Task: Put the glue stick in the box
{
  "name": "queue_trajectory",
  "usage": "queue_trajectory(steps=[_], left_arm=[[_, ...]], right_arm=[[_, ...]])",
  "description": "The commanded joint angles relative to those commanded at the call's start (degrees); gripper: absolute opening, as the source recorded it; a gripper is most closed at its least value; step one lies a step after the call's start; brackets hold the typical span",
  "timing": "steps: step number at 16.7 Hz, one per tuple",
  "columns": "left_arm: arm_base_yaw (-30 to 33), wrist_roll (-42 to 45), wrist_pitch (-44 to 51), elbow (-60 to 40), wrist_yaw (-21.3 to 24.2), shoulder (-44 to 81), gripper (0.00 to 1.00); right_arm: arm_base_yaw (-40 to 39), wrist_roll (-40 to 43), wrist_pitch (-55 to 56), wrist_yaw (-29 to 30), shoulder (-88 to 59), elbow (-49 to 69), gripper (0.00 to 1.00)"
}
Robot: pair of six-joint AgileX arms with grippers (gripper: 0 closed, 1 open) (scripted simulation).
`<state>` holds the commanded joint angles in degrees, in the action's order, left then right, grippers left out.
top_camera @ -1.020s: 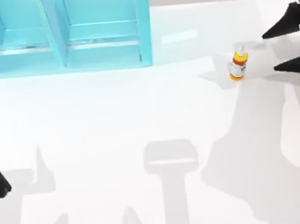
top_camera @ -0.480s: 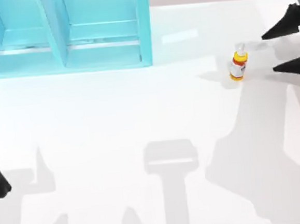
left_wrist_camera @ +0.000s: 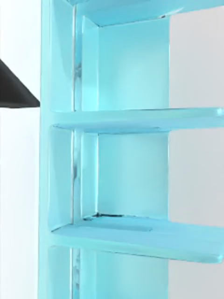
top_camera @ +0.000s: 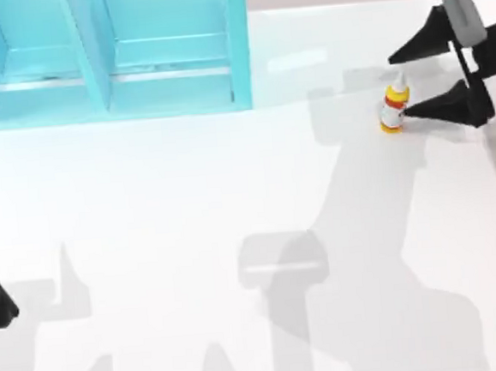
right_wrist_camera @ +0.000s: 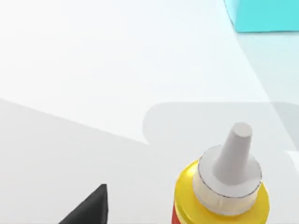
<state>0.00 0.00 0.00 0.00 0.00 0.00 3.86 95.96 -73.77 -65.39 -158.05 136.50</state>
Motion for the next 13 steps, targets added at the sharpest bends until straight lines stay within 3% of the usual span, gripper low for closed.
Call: queue_trajectory(steps=[6,13], left_arm=[[0.0,0.0,0.0,0.0,0.0,0.0,1.0],[0.0,0.0,0.0,0.0,0.0,0.0,1.0]], right_arm=[[-3.3,-7.55,16.65,-0.19,2.65,-12.38,1.0],[-3.34,-8.22,19.61,-0.14,2.95,-15.16,1.0]])
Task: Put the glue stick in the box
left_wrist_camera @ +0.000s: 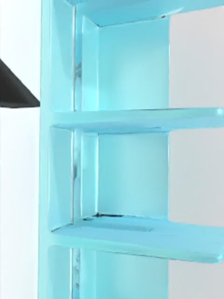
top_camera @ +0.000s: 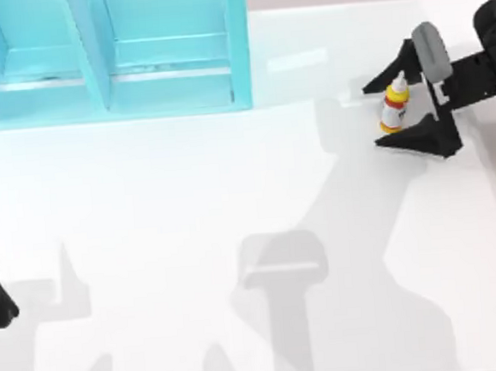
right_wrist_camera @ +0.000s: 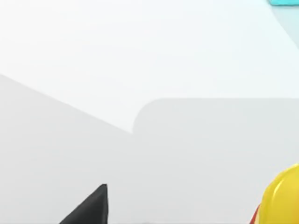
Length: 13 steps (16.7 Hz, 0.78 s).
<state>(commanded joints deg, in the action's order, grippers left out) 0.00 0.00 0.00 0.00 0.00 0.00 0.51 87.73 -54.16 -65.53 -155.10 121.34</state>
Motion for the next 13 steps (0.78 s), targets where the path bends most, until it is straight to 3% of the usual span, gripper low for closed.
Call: queue_trajectory(steps=[13], left_arm=[[0.0,0.0,0.0,0.0,0.0,0.0,1.0]], right_arm=[[0.0,0.0,0.0,0.0,0.0,0.0,0.02]])
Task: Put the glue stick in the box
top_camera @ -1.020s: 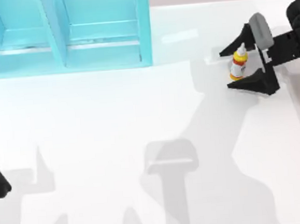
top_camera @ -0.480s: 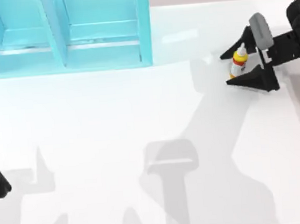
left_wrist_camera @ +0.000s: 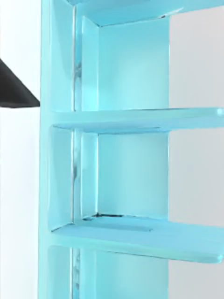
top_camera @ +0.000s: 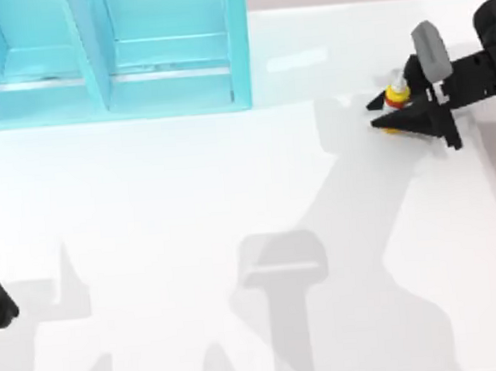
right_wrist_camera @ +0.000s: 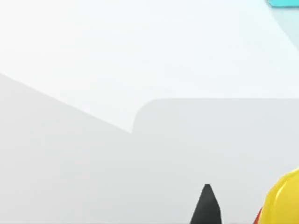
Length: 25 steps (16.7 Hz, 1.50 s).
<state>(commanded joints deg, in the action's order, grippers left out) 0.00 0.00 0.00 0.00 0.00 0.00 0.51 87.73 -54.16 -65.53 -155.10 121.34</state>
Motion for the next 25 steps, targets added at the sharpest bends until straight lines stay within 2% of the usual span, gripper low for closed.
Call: queue_trajectory(steps=[11,20,25], left_arm=[[0.0,0.0,0.0,0.0,0.0,0.0,1.0],[0.0,0.0,0.0,0.0,0.0,0.0,1.0],[0.0,0.0,0.0,0.0,0.0,0.0,1.0]], right_arm=[[-0.04,-0.23,-0.51,0.01,0.73,0.26,0.0],[0.06,-0.32,-15.7,0.09,6.93,9.0,0.0],[0.02,0.08,-16.85,-0.06,6.63,9.96,0.0]])
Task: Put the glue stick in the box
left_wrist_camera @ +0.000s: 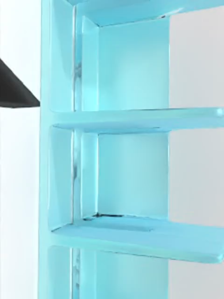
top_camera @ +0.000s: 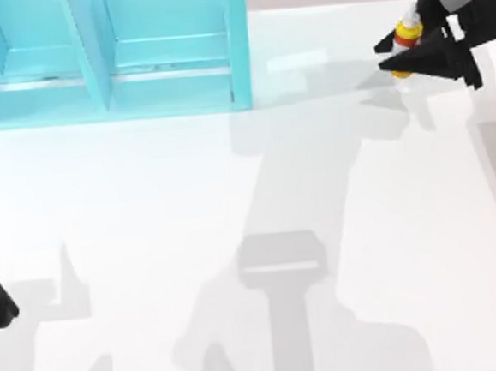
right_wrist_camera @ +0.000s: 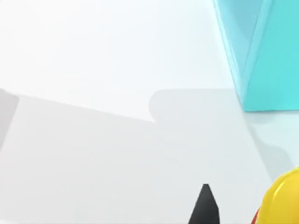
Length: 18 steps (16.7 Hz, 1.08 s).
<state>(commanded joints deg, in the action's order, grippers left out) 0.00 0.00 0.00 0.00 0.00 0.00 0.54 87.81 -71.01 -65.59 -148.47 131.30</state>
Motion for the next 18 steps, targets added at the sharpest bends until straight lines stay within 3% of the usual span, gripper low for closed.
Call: queue_trajectory(steps=[3,6,18], left_arm=[[0.0,0.0,0.0,0.0,0.0,0.0,1.0],[0.0,0.0,0.0,0.0,0.0,0.0,1.0],[0.0,0.0,0.0,0.0,0.0,0.0,1.0]], right_arm=[[1.99,1.52,-0.37,0.15,1.59,-1.99,0.0],[8.92,6.35,-1.23,0.49,6.99,-9.0,0.0],[53.14,26.56,-4.93,1.94,29.62,-51.11,0.0]])
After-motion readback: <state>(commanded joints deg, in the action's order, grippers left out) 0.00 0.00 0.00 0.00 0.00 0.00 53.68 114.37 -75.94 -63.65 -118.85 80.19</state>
